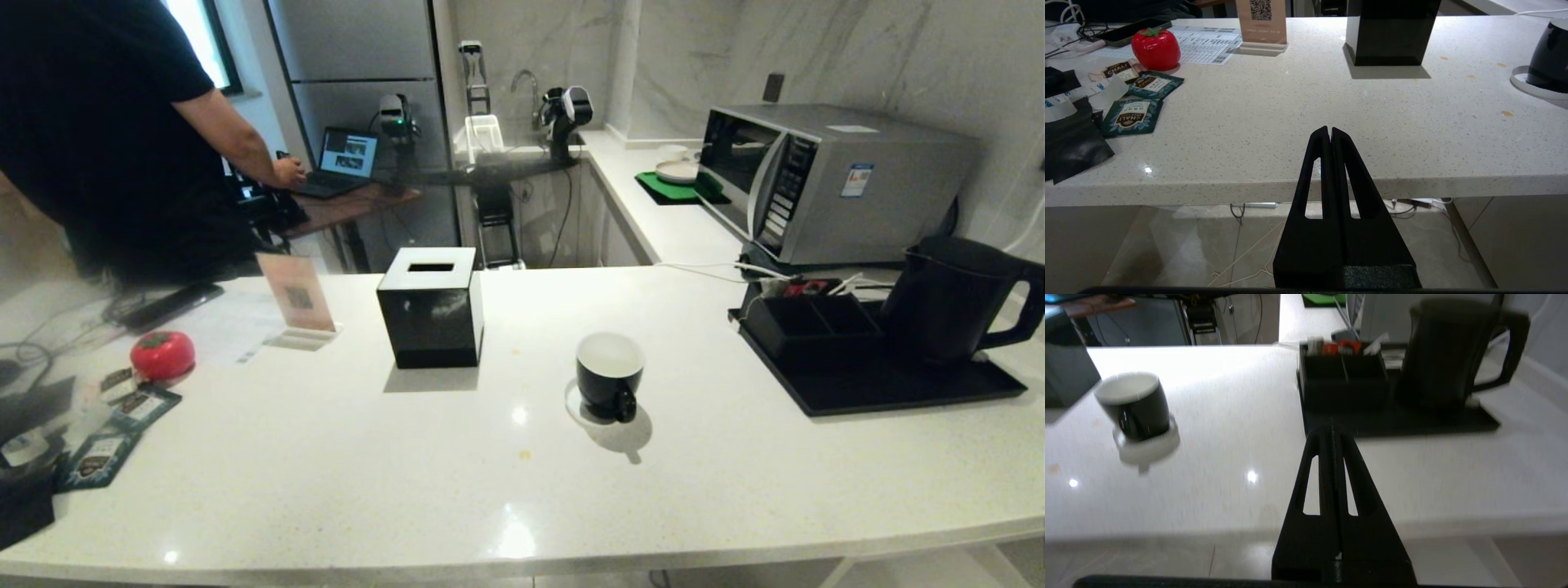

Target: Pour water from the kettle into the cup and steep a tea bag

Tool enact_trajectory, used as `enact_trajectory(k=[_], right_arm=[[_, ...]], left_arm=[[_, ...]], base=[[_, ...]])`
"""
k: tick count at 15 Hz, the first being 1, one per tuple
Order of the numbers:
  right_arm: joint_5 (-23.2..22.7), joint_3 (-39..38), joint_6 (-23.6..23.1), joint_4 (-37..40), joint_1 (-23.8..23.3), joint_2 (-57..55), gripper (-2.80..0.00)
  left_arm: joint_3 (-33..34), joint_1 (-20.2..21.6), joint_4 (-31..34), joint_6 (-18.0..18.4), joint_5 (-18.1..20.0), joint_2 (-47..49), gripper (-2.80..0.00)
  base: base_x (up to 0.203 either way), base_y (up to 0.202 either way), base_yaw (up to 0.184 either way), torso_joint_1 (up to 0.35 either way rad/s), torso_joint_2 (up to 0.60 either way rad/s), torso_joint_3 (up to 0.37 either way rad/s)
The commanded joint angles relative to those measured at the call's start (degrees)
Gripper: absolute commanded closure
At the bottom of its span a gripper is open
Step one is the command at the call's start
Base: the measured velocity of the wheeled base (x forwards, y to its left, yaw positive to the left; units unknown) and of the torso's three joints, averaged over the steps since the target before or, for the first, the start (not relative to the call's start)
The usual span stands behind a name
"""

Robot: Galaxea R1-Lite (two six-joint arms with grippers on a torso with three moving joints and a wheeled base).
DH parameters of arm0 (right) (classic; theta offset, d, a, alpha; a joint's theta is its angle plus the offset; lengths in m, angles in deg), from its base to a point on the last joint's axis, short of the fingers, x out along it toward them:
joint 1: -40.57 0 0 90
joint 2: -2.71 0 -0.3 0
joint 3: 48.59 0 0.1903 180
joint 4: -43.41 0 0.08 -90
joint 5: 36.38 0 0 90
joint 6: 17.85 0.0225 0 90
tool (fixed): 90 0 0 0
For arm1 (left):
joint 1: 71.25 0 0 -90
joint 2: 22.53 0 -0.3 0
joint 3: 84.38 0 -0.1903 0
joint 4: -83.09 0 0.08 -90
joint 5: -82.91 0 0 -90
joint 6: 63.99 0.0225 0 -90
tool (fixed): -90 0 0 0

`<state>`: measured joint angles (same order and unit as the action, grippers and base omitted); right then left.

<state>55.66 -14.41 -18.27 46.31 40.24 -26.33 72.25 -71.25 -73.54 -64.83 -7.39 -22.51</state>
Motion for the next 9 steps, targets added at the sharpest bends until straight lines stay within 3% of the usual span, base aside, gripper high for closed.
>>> enact_trajectory(k=[1, 9], right_arm=[[0.0, 6.21, 0.05, -0.45, 0.01, -11.49, 0.0], [0.09, 48.2, -2.83, -0.44, -1.84, -50.33, 0.0]], left_arm=[[0.0, 0.0, 0.0, -0.03, -0.05, -0.02, 0.0], [0.0, 0.0, 0.0, -0.03, -0.05, -0.02, 0.0]], base=[[0.0, 0.0, 0.0, 0.0, 0.0, 0.0], [0.0, 0.0, 0.0, 0.0, 0.0, 0.0]])
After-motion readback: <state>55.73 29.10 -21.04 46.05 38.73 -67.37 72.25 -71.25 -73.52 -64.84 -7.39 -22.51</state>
